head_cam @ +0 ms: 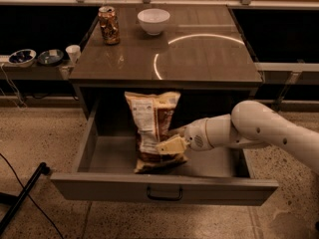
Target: Pick brown chip bag from top drawer and place on counter
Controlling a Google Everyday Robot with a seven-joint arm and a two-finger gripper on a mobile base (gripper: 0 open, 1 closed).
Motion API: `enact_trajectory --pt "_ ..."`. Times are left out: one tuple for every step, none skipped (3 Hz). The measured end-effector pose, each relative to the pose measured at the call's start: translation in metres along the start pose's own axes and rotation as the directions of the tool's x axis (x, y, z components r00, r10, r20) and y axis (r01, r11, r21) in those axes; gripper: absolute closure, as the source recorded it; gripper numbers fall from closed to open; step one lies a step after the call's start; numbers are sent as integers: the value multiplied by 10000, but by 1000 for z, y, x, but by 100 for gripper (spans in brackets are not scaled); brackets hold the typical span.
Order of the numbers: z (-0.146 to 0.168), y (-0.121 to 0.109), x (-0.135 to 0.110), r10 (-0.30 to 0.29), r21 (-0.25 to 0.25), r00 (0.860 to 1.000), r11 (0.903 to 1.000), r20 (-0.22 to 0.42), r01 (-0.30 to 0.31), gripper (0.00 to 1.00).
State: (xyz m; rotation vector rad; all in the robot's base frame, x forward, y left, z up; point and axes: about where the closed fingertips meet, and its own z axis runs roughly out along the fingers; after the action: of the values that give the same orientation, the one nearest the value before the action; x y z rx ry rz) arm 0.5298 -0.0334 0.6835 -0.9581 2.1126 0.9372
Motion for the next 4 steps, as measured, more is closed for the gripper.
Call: enact_trajectory --pt "-8 16 -30 -61 -998 9940 9949 1096 171 73" --pt "-29 21 -52 -524 -1164 9810 9904 1866 750 96" --pt "-86 24 -79 -1917 -87 9577 9801 2144 1981 97" --pt "-103 23 -81 -2761 911 9611 9570 -74 2756 74"
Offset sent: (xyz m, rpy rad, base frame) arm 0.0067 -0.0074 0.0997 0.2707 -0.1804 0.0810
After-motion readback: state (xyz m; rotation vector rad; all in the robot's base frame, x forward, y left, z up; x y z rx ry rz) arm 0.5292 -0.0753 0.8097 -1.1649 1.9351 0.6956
